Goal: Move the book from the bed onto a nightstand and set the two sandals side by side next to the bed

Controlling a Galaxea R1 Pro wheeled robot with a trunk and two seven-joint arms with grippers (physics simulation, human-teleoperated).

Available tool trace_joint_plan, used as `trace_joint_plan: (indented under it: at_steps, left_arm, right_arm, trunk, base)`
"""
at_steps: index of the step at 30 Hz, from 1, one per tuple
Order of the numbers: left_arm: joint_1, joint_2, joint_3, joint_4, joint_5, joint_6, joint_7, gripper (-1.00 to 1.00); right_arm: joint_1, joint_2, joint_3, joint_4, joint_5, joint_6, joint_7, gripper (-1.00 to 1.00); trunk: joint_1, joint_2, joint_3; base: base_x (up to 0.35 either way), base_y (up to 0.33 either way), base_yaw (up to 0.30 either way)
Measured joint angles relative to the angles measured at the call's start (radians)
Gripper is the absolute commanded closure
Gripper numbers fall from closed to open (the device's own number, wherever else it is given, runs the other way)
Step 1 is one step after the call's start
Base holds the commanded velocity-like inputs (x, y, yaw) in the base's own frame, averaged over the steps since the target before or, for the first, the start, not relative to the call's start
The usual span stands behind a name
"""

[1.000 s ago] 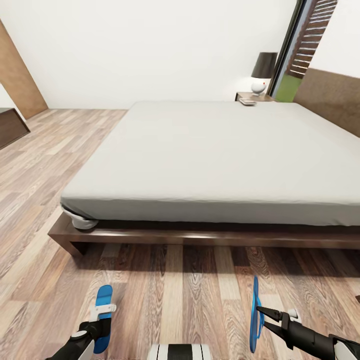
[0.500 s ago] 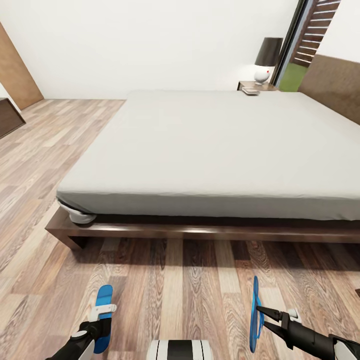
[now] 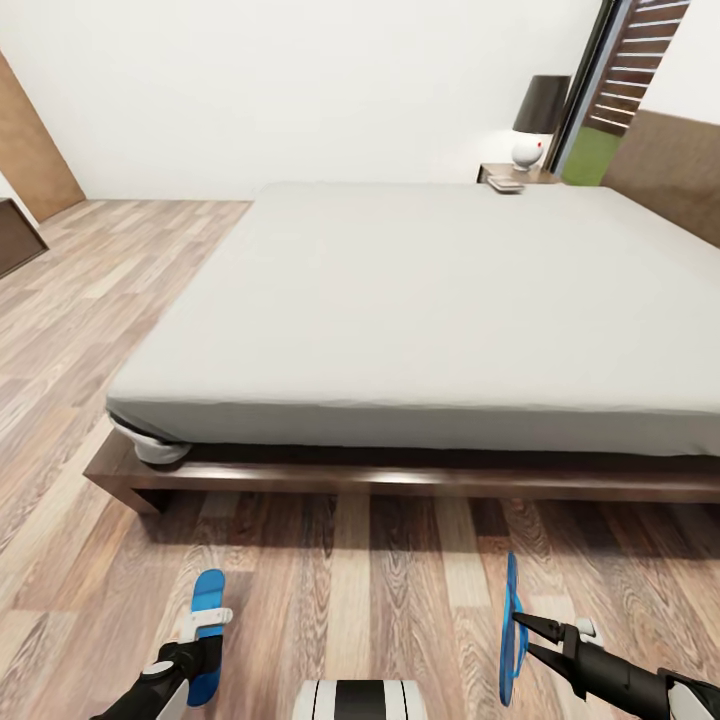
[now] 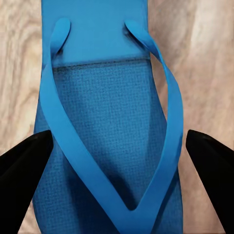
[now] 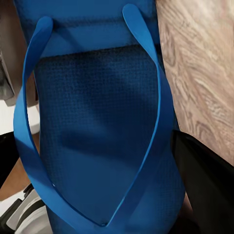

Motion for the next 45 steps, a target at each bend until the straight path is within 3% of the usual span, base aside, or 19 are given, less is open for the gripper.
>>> trace_joint_plan:
  at_steps: [12,28,45]
  left_arm:
    - [0.0,0.0,0.0,0.0,0.001,0.003,-0.004,1.0]
    - [0.0,0.0,0.0,0.0,0.001,-0.001,-0.002,1.0]
    - [0.0,0.0,0.001,0.0,0.001,0.001,-0.002,1.0]
  right_arm:
    - [0.0,0.0,0.0,0.0,0.0,0.0,0.0,1.0]
    - [0.0,0.0,0.0,0.0,0.0,0.0,0.0,1.0]
    - [0.0,0.0,0.0,0.0,0.001,-0.001,0.0,1.0]
  trunk:
    - [0.0,0.0,0.0]
    - [0.0,0.0,0.0]
    - [0.008,-0.004,-0.066]
  base:
    - [0.247,0.178,0.0]
    - [0.016,0.057,0.0]
    - [0.0,0.0,0.0]
